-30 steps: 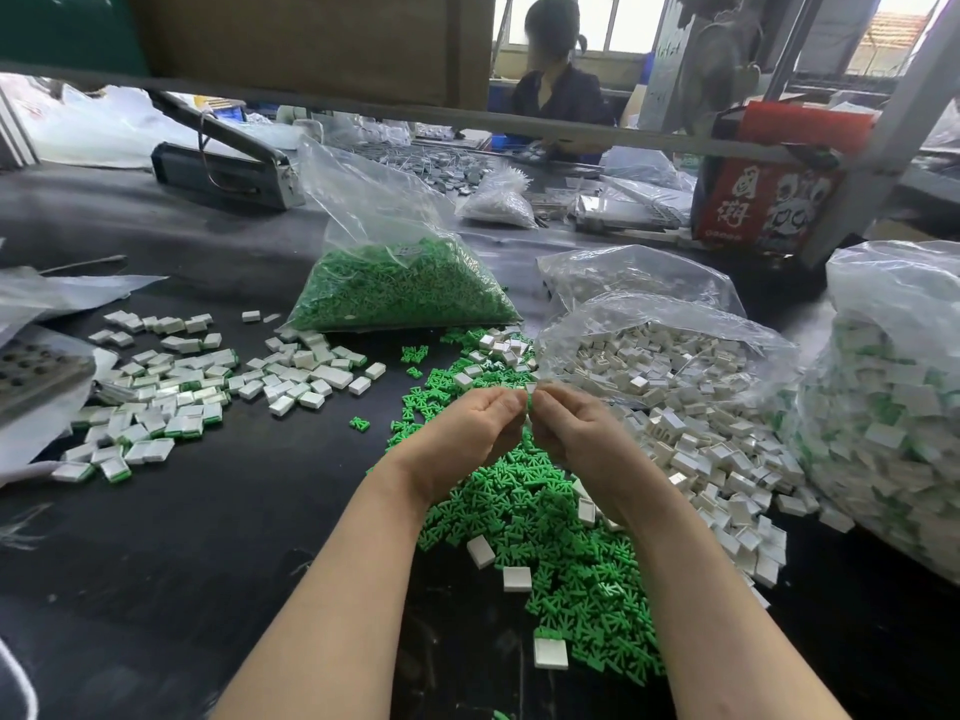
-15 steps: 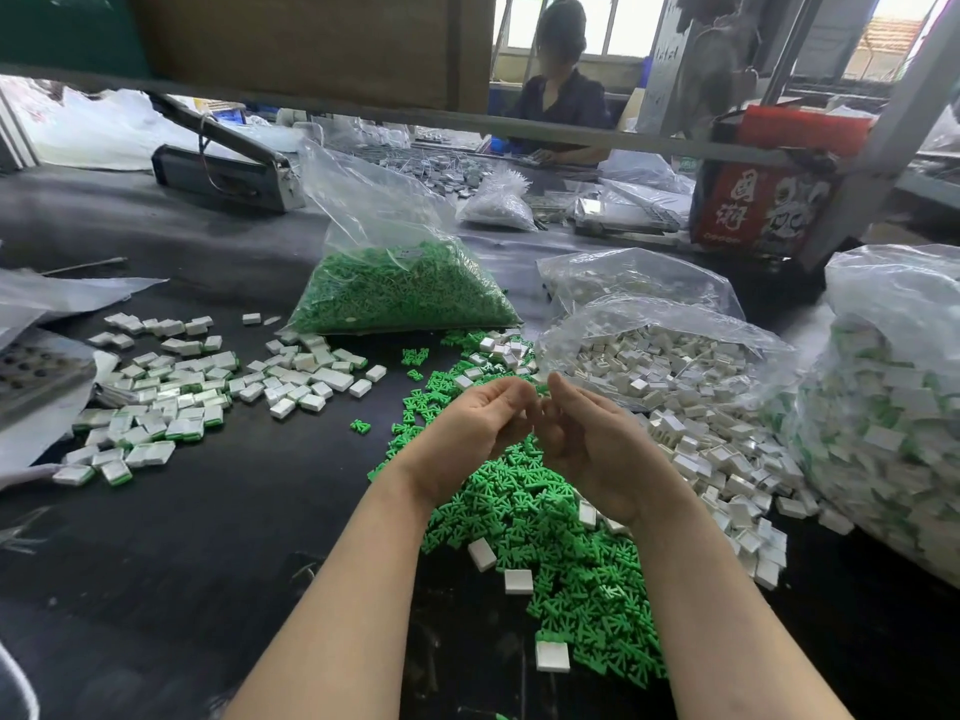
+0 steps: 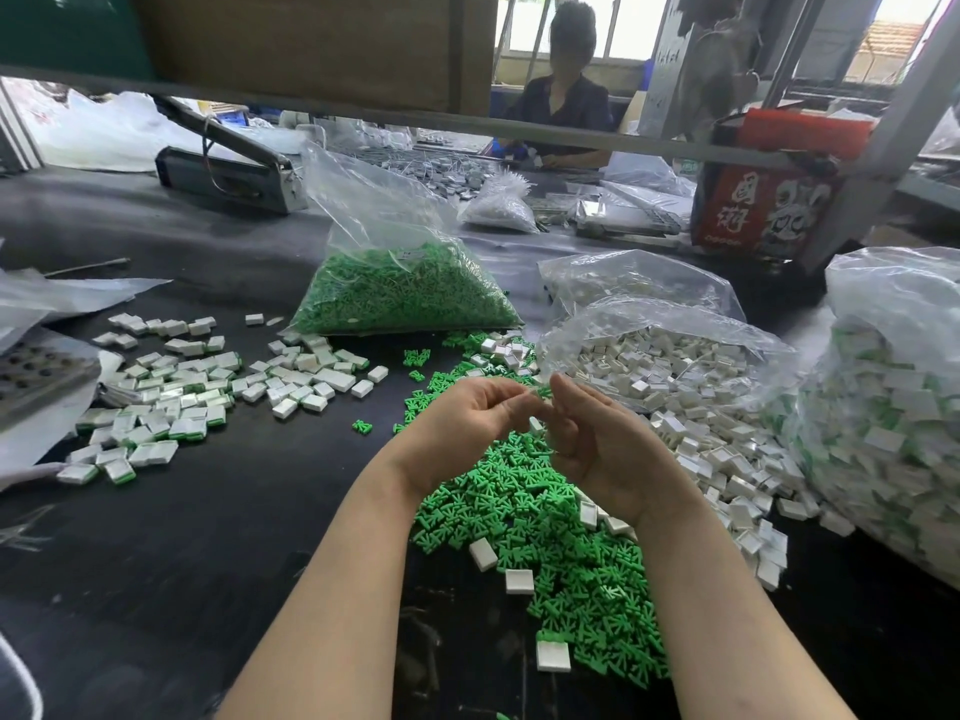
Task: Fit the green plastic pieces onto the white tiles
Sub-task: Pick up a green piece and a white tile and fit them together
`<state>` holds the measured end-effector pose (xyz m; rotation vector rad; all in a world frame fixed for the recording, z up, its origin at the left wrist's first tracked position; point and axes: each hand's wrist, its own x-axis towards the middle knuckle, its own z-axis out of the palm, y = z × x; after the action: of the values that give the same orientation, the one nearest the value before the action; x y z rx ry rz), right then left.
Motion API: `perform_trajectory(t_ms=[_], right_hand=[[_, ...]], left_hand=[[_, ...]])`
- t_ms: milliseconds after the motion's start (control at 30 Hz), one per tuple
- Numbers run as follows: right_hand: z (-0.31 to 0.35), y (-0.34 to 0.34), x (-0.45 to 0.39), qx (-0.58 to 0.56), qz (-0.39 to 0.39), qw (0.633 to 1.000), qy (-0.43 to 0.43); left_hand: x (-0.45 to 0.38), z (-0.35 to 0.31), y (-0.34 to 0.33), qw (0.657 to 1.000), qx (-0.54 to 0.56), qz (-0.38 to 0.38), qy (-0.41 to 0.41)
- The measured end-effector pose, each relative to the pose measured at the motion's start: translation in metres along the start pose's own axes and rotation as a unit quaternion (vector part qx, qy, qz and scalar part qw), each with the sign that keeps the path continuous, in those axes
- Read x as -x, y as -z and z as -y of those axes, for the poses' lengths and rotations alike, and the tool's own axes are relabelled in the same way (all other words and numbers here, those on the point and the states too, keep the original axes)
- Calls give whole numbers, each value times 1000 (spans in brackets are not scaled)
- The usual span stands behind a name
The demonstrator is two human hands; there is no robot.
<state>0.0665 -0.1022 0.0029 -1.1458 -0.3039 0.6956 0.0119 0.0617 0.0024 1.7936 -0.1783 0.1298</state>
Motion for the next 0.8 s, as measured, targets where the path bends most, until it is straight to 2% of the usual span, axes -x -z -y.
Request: perform_trajectory(t_ms=[200, 433, 633, 800], right_hand=[[0, 0, 1, 16, -3, 999, -50], [-1, 4, 1, 54, 62, 992, -91], [-4, 0, -2, 15, 105, 992, -60], [-6, -3, -1, -34, 98, 994, -31]], left_hand=[[1, -3, -2, 1000, 21, -14, -9], [-2, 2, -6, 997, 14, -81, -10], [-6, 1, -11, 994, 16, -108, -16], [-6, -1, -11, 994, 51, -93, -25]])
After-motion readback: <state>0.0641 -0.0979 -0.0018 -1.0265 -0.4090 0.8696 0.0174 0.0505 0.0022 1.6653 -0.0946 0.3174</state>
